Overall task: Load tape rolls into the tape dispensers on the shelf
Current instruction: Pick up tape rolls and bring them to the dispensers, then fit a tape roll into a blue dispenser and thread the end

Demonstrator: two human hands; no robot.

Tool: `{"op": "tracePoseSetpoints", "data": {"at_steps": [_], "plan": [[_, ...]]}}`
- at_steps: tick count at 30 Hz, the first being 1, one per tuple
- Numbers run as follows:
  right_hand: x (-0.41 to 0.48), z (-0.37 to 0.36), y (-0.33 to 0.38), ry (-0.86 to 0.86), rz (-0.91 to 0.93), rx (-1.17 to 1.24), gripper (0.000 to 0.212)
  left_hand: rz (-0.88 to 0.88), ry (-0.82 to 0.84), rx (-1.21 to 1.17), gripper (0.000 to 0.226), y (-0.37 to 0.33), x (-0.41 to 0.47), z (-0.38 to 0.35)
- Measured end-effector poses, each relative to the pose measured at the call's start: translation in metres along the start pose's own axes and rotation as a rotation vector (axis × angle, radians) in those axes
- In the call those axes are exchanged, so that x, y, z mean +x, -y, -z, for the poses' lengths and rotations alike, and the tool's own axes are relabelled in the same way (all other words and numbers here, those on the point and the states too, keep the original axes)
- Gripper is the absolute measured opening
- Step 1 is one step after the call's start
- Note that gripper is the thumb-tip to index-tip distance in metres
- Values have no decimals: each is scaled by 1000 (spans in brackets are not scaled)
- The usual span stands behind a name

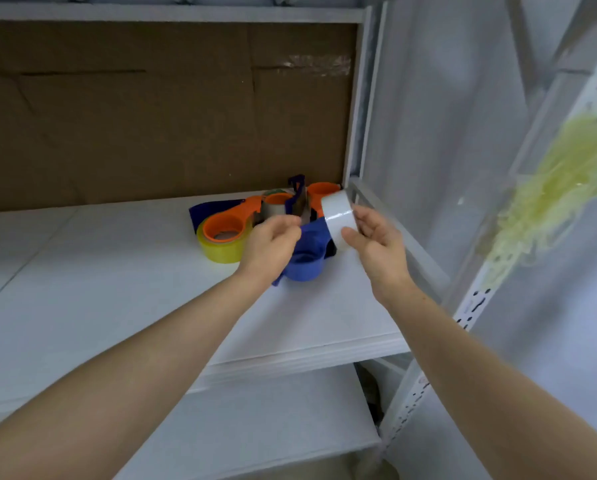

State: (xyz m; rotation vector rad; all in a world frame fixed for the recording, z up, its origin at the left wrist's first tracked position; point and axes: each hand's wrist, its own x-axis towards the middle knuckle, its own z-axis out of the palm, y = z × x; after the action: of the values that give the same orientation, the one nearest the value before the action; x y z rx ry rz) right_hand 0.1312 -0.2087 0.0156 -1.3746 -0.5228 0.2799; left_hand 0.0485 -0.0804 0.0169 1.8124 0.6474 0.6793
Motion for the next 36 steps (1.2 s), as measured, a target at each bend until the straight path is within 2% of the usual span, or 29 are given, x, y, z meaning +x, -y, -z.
{"op": "tracePoseSetpoints", "data": {"at_steps": [2,5,7,10,14,16,18,20,25,31,36], "plan": [[1,-13,1,120,120,-192,36,160,-35,-272,24,-17,0,9],[6,-37,-6,280,369,-541,31,199,-91,-271,39,-26,-5,30],[6,-58,-12,362,510,-596,29,209,-188,-272,30,-23,-12,50],[-9,-99,-10,396,628,-484,33,230,-283,-353,19,-14,-29,85],[-40,-154,4,381,361,-215,46,253,-406,-439,12,2,-55,142],[-53,-179,4,504,445,-310,49,264,-467,-483,19,11,-70,175],[-66,-208,0,648,578,-458,38,265,-488,-482,28,19,-88,210],[-81,-244,-4,710,632,-488,26,270,-527,-461,38,29,-106,245],[-142,-353,-2,799,510,-413,21,358,-727,-427,53,59,-152,357],[-213,-474,-8,896,306,-288,21,444,-917,-231,35,105,-211,482],[-242,-553,-16,920,281,-254,21,478,-953,-113,24,134,-238,558]]}}
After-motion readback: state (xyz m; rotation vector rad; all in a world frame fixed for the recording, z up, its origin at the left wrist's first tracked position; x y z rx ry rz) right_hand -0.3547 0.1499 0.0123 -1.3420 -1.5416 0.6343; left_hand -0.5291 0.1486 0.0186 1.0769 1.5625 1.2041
